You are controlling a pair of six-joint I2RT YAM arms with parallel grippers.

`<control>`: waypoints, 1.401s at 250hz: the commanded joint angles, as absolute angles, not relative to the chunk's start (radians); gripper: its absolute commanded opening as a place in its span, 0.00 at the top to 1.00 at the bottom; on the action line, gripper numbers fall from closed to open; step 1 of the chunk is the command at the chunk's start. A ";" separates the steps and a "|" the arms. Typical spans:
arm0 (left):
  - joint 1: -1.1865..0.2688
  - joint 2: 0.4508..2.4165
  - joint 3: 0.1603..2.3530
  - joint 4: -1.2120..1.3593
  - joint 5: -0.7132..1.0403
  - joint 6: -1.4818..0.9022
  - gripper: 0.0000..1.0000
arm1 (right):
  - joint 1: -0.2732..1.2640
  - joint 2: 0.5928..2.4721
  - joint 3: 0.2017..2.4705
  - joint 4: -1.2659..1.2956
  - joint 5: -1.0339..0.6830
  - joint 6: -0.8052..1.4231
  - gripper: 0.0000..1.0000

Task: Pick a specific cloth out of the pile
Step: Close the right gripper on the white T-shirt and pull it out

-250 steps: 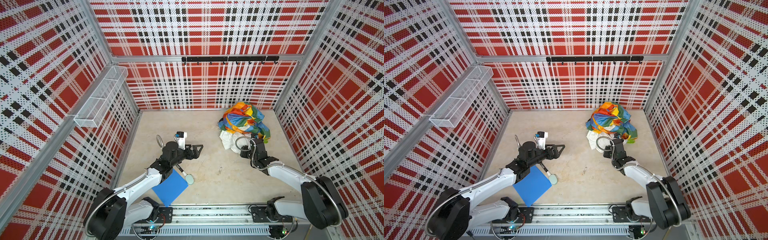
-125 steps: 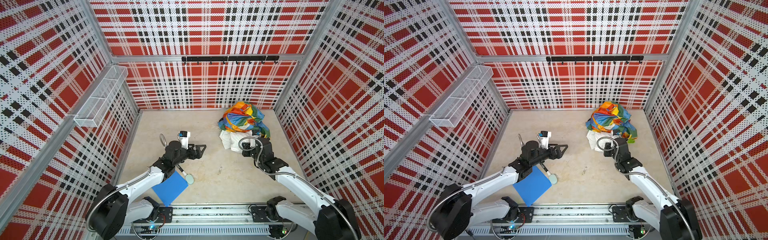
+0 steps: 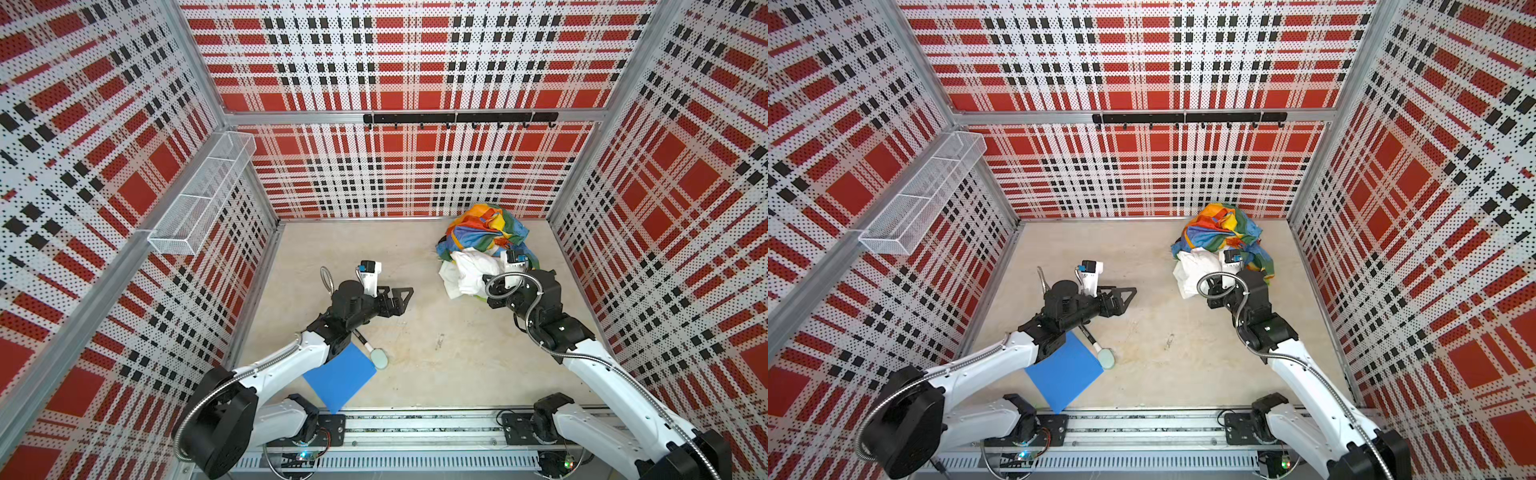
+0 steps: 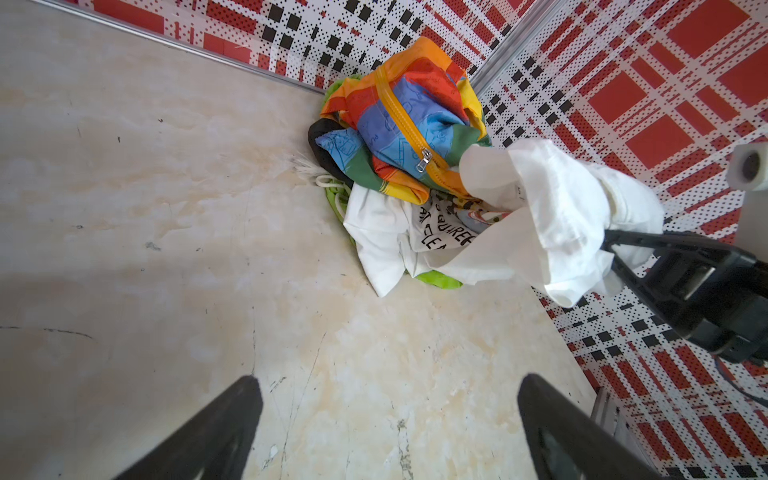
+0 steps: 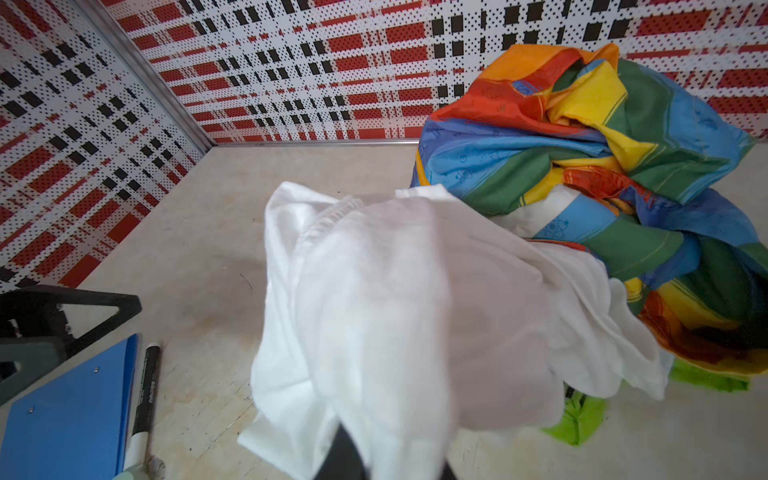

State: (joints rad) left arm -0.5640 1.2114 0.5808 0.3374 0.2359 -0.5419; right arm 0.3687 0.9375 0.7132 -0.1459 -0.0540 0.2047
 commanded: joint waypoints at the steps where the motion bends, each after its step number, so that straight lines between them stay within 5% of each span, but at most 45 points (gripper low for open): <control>1: -0.573 1.220 0.615 0.370 0.243 -0.535 0.01 | 0.379 0.896 0.778 -0.101 -0.117 0.172 1.00; 350: -0.604 1.236 0.604 0.413 0.250 -0.545 0.04 | 0.385 0.809 1.072 -0.137 -0.343 0.179 1.00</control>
